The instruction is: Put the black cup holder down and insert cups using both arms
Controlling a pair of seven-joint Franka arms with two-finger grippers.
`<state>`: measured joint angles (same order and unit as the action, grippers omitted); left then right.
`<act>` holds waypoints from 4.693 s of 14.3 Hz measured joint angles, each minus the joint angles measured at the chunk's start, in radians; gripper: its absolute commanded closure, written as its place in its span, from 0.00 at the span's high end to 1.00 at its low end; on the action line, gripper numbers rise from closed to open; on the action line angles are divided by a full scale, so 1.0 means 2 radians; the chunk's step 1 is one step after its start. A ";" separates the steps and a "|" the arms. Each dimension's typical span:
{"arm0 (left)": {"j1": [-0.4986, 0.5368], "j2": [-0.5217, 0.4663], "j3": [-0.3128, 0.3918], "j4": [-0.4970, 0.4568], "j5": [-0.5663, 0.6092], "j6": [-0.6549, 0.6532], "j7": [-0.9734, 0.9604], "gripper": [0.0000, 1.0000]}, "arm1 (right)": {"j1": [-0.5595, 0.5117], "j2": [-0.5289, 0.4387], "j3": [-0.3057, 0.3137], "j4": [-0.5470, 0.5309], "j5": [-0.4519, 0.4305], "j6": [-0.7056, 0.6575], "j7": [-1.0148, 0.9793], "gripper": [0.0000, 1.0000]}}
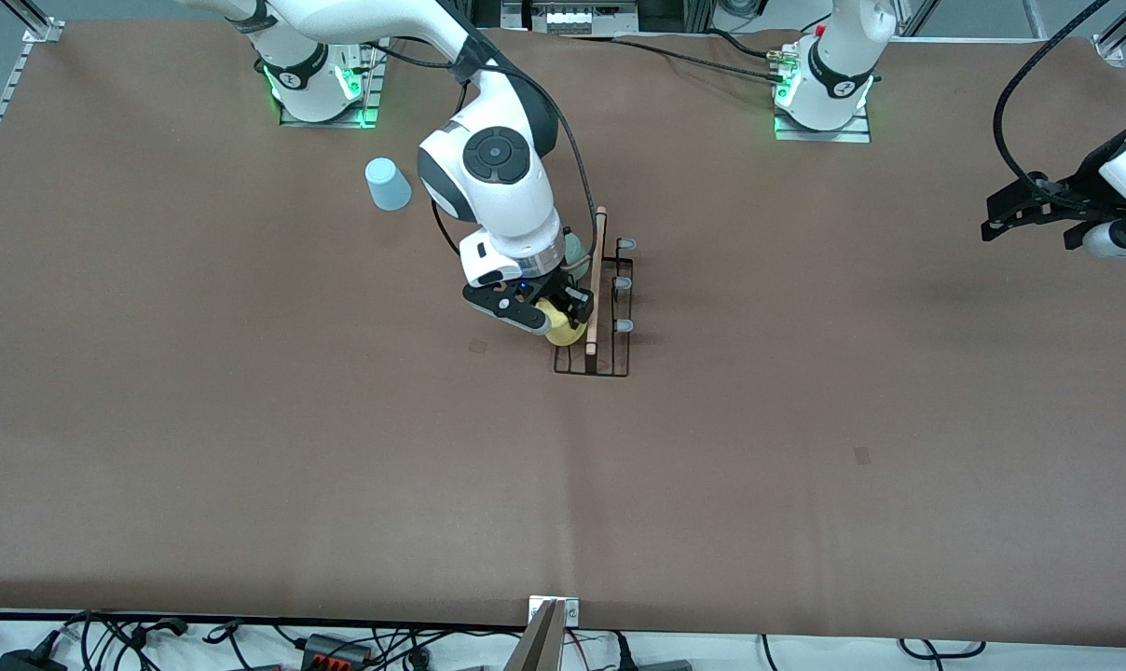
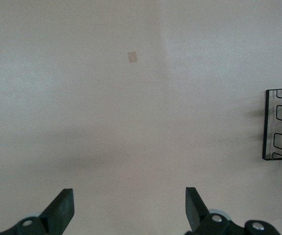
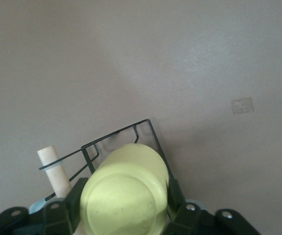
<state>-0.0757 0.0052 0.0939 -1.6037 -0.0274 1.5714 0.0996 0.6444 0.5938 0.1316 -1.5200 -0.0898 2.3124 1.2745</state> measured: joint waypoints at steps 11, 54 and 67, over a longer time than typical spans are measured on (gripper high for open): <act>0.000 0.000 0.000 0.000 0.000 0.000 0.000 1.00 | -0.171 -0.133 0.007 0.004 0.024 -0.196 -0.261 1.00; -0.001 0.001 0.001 0.001 0.000 0.000 0.000 1.00 | -0.372 -0.261 -0.055 -0.013 0.035 -0.373 -0.646 1.00; -0.001 0.001 0.001 0.001 0.000 0.000 0.000 1.00 | -0.369 -0.261 -0.051 -0.011 0.040 -0.373 -0.642 1.00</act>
